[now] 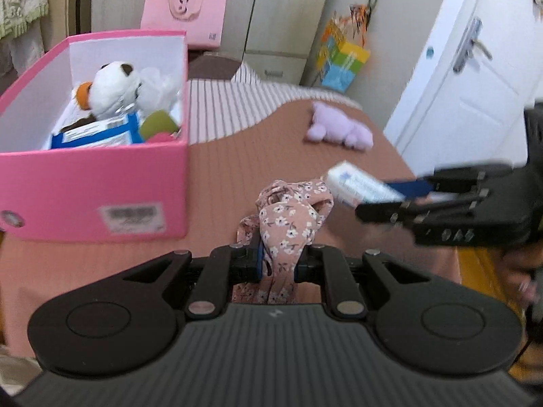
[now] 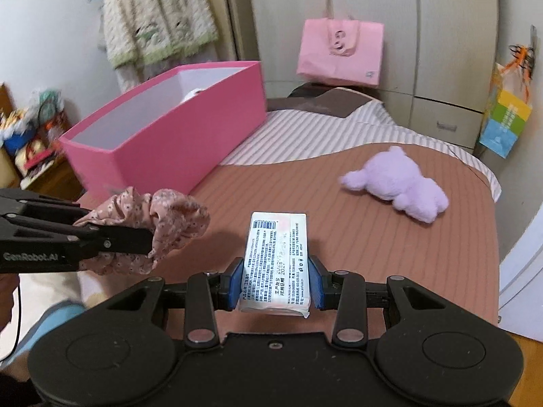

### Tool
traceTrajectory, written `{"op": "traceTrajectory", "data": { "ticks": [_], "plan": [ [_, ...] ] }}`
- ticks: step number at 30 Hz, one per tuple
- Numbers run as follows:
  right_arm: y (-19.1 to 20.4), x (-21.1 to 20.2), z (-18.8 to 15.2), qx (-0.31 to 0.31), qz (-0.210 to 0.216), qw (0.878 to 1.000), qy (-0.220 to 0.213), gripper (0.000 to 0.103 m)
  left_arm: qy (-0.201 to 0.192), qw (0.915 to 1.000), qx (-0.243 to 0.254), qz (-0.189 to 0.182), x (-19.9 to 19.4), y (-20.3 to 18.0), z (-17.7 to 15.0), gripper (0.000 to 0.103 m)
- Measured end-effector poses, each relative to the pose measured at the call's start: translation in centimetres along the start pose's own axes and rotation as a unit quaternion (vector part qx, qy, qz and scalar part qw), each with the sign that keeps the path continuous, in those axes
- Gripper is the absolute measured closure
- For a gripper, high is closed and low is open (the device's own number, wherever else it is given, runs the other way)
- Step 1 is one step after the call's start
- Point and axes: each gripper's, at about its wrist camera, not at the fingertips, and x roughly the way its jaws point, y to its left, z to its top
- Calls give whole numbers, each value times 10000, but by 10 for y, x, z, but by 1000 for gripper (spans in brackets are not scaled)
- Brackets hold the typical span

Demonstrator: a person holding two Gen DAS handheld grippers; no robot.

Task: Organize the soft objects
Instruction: 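Carry the floral cloth with the left gripper while the right gripper carries the packet to the box, then open the left gripper over the box while the right gripper releases the packet inside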

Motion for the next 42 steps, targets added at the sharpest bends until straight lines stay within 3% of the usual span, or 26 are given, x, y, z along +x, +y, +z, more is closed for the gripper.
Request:
{"op": "traceTrajectory", "data": {
  "ticks": [8, 13, 18, 22, 27, 31, 35, 38, 42],
  "plan": [
    [48, -20, 18, -203, 936, 9935, 615, 59, 817, 9956, -8, -460, -46, 33, 4, 90],
    [73, -31, 37, -332, 1409, 9879, 549, 59, 527, 9981, 80, -304, -79, 49, 19, 90],
    [89, -31, 66, -580, 1371, 9887, 153, 59, -208, 9995, 200, -128, -102, 69, 39, 90],
    [95, -24, 90, -633, 1171, 9904, -361, 59, -638, 9979, -87, -3, -103, 96, 56, 89],
    [100, 3, 119, -550, 1251, 9898, -412, 59, -1011, 9943, -190, 268, -93, 123, 79, 89],
    [104, 30, 136, -514, 1153, 9910, -454, 59, -1055, 9935, -364, 236, -73, 150, 90, 89],
    [108, 57, 148, -634, 816, 9929, -597, 59, -895, 9943, -469, 334, -45, 167, 100, 89],
    [104, 73, 156, -610, 788, 9939, -478, 59, -727, 9953, -551, 335, -27, 176, 106, 89],
    [109, 98, 170, -844, 808, 9927, -308, 59, -707, 9938, -426, 751, -4, 181, 118, 89]
  ]
}}
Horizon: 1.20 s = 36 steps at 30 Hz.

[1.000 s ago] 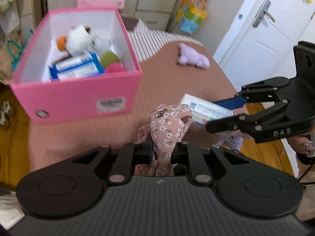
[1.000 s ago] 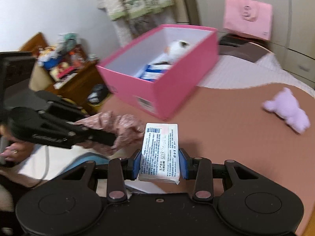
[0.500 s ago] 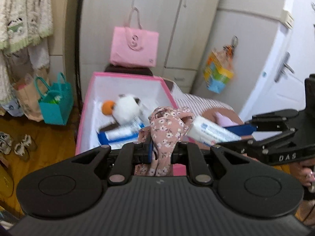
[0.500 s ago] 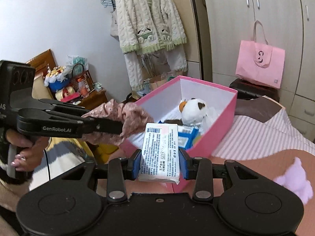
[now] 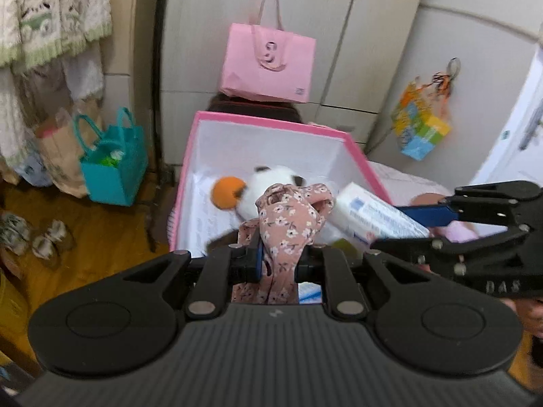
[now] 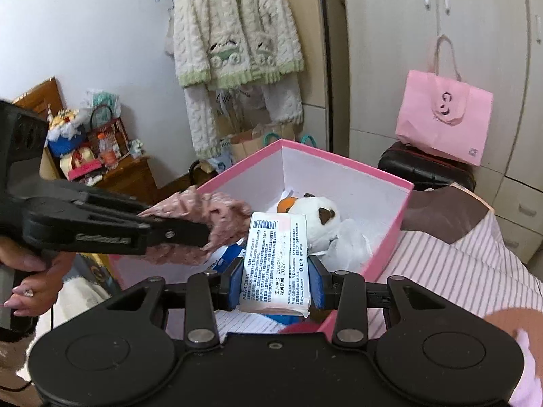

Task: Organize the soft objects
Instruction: 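Open the left gripper over the box while the right gripper releases the packet inside, then move both grippers back toward the lilac plush bear on the bed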

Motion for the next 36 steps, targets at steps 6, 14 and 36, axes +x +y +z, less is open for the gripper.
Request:
{"op": "traceTrajectory", "data": {
  "ticks": [6, 14, 36],
  "plan": [
    [6, 36, 8, -468, -176, 9983, 285, 59, 130, 9996, 68, 226, 23, -3, 10, 89],
    [4, 65, 14, -777, -184, 9954, 523, 59, 177, 9980, 151, 594, 41, -5, 12, 79],
    [-12, -87, -43, -14, 342, 9991, -262, 32, -236, 9963, 821, -103, -78, -38, -7, 34]
  ]
}}
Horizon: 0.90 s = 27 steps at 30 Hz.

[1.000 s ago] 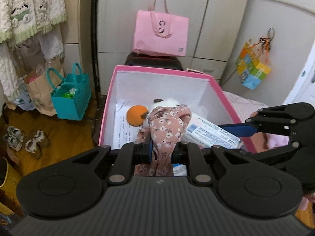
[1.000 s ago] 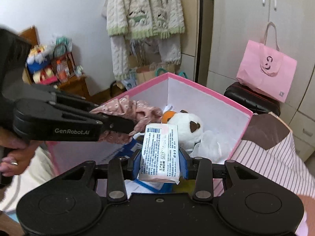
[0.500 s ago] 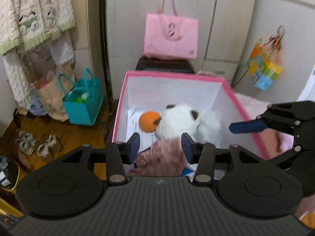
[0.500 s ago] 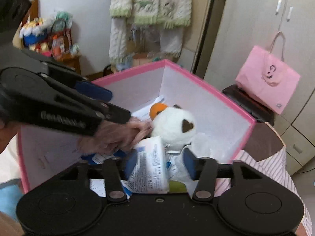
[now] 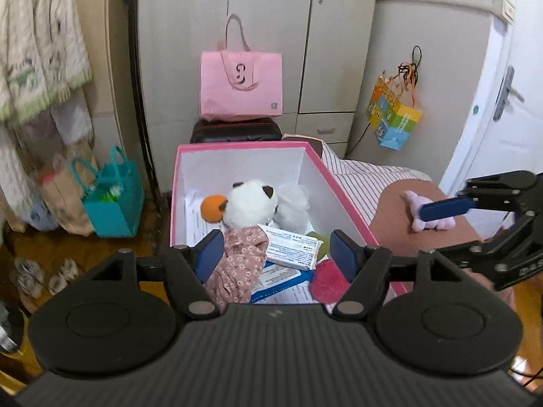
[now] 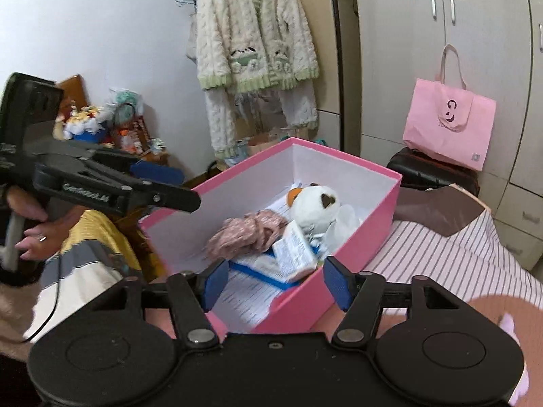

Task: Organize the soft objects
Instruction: 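Move both grippers back toward the lilac plush bear on the bed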

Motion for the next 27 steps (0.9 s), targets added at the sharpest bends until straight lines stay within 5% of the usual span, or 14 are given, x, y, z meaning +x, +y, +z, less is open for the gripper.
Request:
{"op": "traceTrajectory", "data": {
  "ticks": [10, 13, 27],
  "plan": [
    [-2, -58, -33, 85, -280, 9995, 152, 30, 96, 9978, 616, -226, -37, -43, -10, 29],
    [-4, -74, -43, 169, -534, 9982, 195, 28, 178, 9973, 699, -142, -34, -57, -17, 29],
    [-21, -117, -86, 317, -1047, 9935, 320, 17, 580, 9852, 1375, -847, -12, -144, -28, 24]
  ]
}}
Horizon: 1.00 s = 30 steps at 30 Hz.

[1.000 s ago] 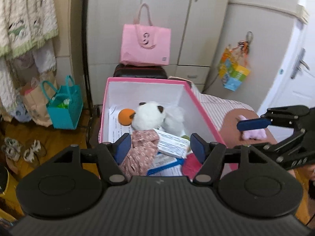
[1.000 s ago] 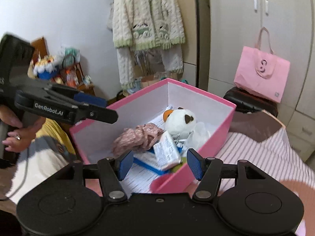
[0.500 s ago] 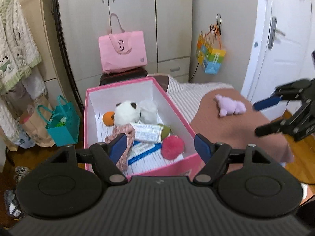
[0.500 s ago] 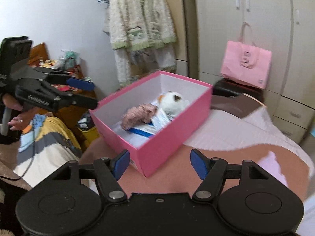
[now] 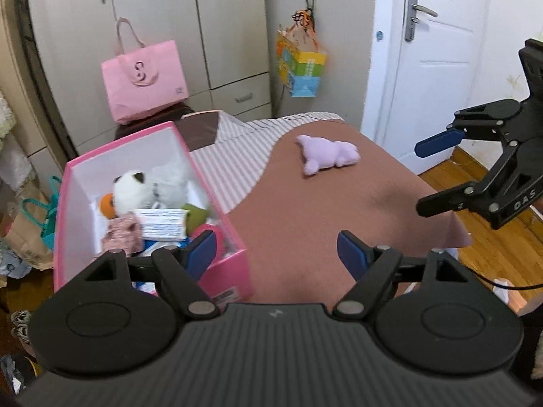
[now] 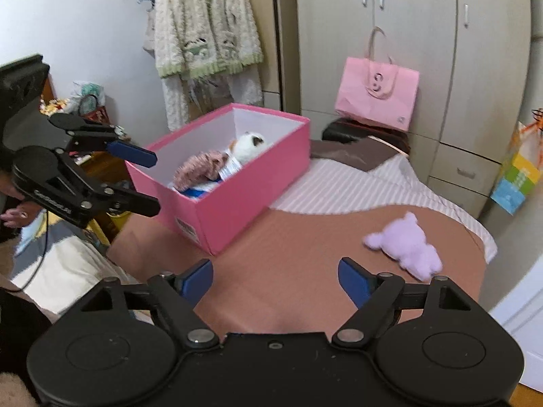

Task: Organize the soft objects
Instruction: 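Move both grippers back toward the lilac plush bear on the bed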

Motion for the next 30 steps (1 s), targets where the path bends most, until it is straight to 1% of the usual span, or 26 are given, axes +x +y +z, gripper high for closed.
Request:
{"op": "traceTrajectory", "data": {
  "ticks": [3, 5, 8, 11, 13, 17, 20, 22, 24, 26, 28, 30],
  "plan": [
    [-13, 1, -7, 75, -44, 10000, 9, 15, 45, 10000, 67, -41, 10, -11, 7, 23],
    [-22, -2, -9, 28, 53, 10000, -33, 15, -38, 9999, 84, -68, 14, -16, 10, 23],
    [-28, -12, -4, -90, 1, 9999, -123, 15, -149, 9996, -33, -224, 19, -19, 15, 21],
    [-35, -18, -2, -190, -19, 9995, -249, 13, -117, 9995, -70, -286, 30, -23, 23, 20],
    [-43, -15, -3, -158, -18, 9995, -287, 11, -88, 9995, -60, -304, 39, -27, 29, 18],
    [-62, 4, -11, 54, -11, 9998, -184, 11, -34, 9992, -168, -364, 62, -32, 42, 15],
    [-80, 22, -17, 225, -123, 9995, -160, 11, 1, 9988, -271, -409, 80, -35, 49, 15],
    [-92, 33, -23, 408, -229, 9984, -318, 11, -47, 9978, -470, -461, 91, -34, 51, 15],
    [-101, 43, -28, 476, -299, 9972, -496, 11, -51, 9954, -717, -626, 104, -31, 53, 15],
    [-108, 55, -31, 443, -361, 9971, -499, 11, -94, 9930, -939, -704, 118, -28, 56, 15],
    [-116, 66, -32, 494, -418, 9966, -511, 11, -160, 9918, -1085, -660, 132, -26, 59, 16],
    [-127, 79, -33, 643, -599, 9948, -521, 11, -113, 9905, -1256, -555, 146, -25, 61, 16]
  ]
}}
